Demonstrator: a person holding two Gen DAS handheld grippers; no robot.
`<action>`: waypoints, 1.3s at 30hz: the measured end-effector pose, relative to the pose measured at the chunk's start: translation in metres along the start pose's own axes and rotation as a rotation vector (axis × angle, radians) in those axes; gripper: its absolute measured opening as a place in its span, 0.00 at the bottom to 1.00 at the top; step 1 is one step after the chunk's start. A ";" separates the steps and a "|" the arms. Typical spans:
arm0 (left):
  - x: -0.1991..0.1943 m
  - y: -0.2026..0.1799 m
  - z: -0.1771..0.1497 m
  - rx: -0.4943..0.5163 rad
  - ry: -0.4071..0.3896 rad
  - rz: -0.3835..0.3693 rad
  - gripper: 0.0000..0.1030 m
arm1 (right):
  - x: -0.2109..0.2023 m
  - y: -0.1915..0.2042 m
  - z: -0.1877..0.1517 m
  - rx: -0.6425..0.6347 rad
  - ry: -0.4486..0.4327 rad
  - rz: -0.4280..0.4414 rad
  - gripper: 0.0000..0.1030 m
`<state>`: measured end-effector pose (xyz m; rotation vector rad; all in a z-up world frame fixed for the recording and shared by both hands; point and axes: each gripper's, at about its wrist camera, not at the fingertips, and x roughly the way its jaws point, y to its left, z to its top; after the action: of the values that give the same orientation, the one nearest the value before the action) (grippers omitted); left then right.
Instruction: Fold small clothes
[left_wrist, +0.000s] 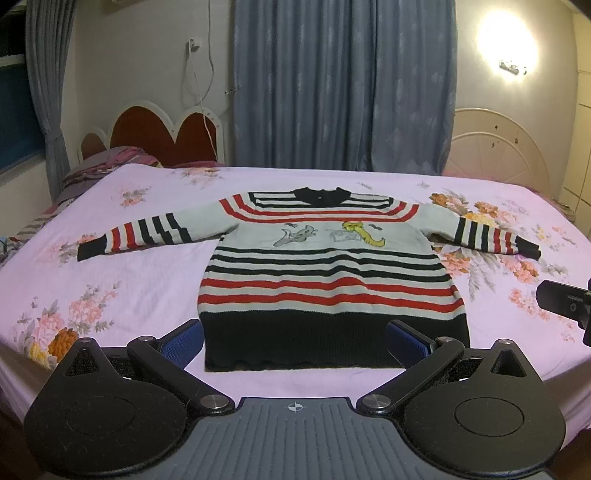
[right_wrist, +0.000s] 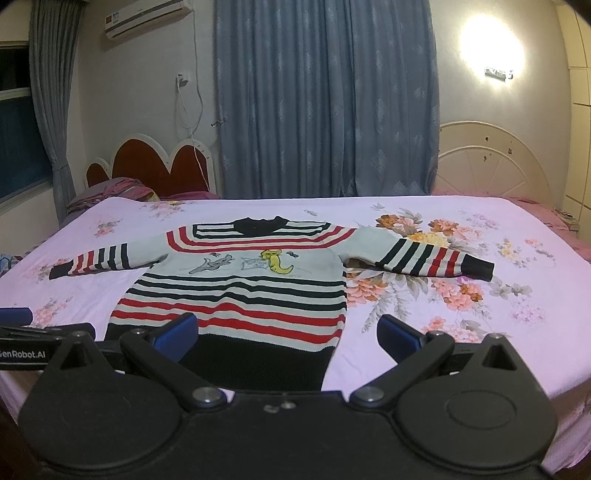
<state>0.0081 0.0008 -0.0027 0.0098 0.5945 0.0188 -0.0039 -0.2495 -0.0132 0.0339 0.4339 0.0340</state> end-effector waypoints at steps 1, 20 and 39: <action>0.000 0.000 0.000 0.000 -0.001 0.000 1.00 | 0.000 0.000 0.000 0.000 0.000 0.000 0.99; 0.014 -0.005 0.013 0.029 -0.013 0.008 1.00 | 0.019 -0.007 0.001 0.009 -0.001 -0.008 0.99; 0.146 0.002 0.083 -0.032 0.052 -0.126 1.00 | 0.120 -0.025 0.043 0.099 -0.015 -0.113 0.99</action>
<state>0.1753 0.0056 -0.0161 -0.0588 0.6461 -0.0936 0.1237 -0.2709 -0.0257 0.1068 0.4221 -0.0991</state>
